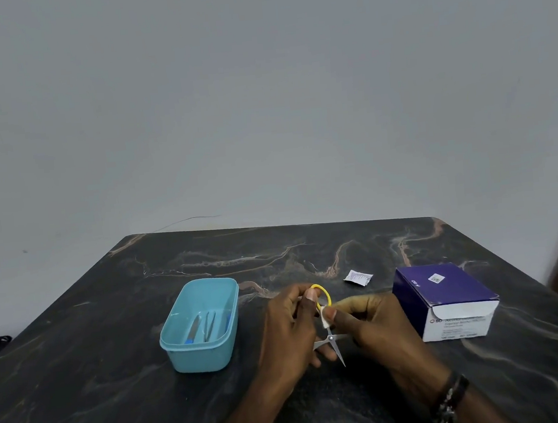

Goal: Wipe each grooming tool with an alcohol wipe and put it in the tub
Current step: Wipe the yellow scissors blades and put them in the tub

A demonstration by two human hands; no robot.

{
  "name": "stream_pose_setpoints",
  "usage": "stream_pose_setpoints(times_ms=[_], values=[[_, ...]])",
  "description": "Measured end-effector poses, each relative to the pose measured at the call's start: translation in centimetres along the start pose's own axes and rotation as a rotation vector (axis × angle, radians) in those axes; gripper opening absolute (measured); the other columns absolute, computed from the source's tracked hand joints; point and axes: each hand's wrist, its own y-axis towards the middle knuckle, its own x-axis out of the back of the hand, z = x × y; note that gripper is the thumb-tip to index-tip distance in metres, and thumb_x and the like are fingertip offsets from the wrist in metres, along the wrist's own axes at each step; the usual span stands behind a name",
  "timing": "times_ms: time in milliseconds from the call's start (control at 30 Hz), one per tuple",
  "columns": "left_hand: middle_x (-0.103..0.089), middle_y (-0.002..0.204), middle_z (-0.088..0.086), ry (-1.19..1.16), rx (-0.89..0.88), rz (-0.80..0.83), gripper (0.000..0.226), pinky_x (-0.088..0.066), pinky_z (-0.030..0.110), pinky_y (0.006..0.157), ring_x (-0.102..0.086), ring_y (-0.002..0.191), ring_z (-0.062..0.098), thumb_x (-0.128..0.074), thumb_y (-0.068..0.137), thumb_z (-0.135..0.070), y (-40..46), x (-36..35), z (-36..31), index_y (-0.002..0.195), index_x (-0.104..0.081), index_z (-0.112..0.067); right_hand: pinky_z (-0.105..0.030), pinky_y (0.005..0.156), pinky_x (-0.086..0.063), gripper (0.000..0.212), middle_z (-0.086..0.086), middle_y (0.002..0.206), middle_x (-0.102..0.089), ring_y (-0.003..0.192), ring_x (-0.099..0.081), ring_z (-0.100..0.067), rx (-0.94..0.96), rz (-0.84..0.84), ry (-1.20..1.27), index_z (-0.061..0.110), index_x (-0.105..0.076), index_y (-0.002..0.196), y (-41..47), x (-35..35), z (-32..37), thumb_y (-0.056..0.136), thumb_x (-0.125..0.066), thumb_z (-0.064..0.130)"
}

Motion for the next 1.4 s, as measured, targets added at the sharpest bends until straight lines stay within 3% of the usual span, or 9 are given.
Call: stream_pose_setpoints(times_ms=[133,267,433,567,933,1133,1233,1400], values=[[-0.072,0.076,0.011,0.009,-0.003,0.002,0.018,-0.041,0.023,0.034,-0.066,0.045,0.03,-0.047,0.1,-0.025,0.0,0.1,0.0,0.095,-0.063,-0.02,-0.037,0.066,-0.051,0.022,-0.02,0.071,-0.074,0.061,-0.066,-0.024,-0.016,-0.024,0.027,0.002,-0.076,0.079,0.2,-0.1,0.1,0.086,-0.07,0.021],[-0.07,0.071,0.013,0.02,-0.005,-0.007,0.018,-0.042,0.024,0.034,-0.065,0.044,0.031,-0.047,0.1,-0.024,0.0,0.2,0.2,0.096,-0.063,-0.018,-0.024,0.056,-0.048,0.02,-0.016,0.063,-0.072,0.056,-0.065,-0.018,-0.044,0.041,0.003,0.001,-0.076,0.078,-0.2,-0.2,0.2,0.087,-0.069,0.017],[-0.073,0.079,0.006,0.054,0.002,0.036,0.018,-0.042,0.023,0.035,-0.066,0.046,0.03,-0.047,0.1,-0.027,-0.1,0.2,-0.1,0.099,-0.064,-0.019,-0.022,0.061,-0.052,0.017,-0.008,0.069,-0.075,0.063,-0.069,-0.012,-0.001,-0.075,0.001,0.006,-0.077,0.074,-0.1,-0.1,0.5,0.085,-0.071,0.018],[-0.074,0.085,0.001,0.081,-0.003,0.05,0.018,-0.042,0.023,0.035,-0.067,0.045,0.028,-0.048,0.099,-0.028,-0.2,0.1,-0.2,0.1,-0.065,-0.021,-0.01,0.049,-0.044,0.014,0.002,0.059,-0.072,0.051,-0.06,0.003,0.012,-0.104,0.026,0.007,-0.077,0.077,-0.1,0.1,0.9,0.085,-0.07,0.016],[-0.074,0.08,0.001,0.132,-0.057,0.042,0.018,-0.043,0.025,0.036,-0.066,0.044,0.027,-0.051,0.098,-0.027,-0.4,0.3,-0.1,0.097,-0.069,-0.024,-0.009,0.047,-0.039,0.015,0.002,0.061,-0.072,0.052,-0.058,0.002,-0.034,-0.029,-0.068,0.008,-0.078,0.076,-0.1,0.5,1.0,0.086,-0.07,0.016],[-0.077,0.081,0.0,-0.017,0.024,-0.049,0.012,-0.053,0.031,0.055,-0.073,0.068,0.017,-0.065,0.09,-0.022,0.3,0.2,-0.3,0.102,-0.066,-0.024,-0.017,0.044,-0.039,0.02,-0.005,0.059,-0.068,0.045,-0.051,-0.006,0.016,-0.255,0.135,0.001,-0.072,0.076,0.4,1.1,1.3,0.09,-0.065,0.013],[-0.076,0.085,0.003,-0.118,0.128,0.004,0.028,-0.048,0.029,0.046,-0.067,0.053,0.028,-0.071,0.085,-0.025,0.3,0.5,-0.4,0.111,-0.059,-0.02,-0.019,0.047,-0.044,0.019,-0.004,0.059,-0.068,0.051,-0.058,-0.01,0.031,-0.341,0.237,0.003,-0.074,0.079,0.5,1.6,1.2,0.09,-0.064,0.014],[-0.073,0.094,0.019,-0.264,0.281,0.155,0.053,-0.047,0.027,0.043,-0.063,0.051,0.024,-0.081,0.071,-0.017,0.2,0.3,-0.5,0.116,-0.054,-0.015,-0.028,0.057,-0.046,0.02,-0.019,0.079,-0.071,0.066,-0.061,-0.021,0.006,-0.387,0.359,0.001,-0.073,0.084,0.9,1.7,0.9,0.091,-0.063,0.017]])
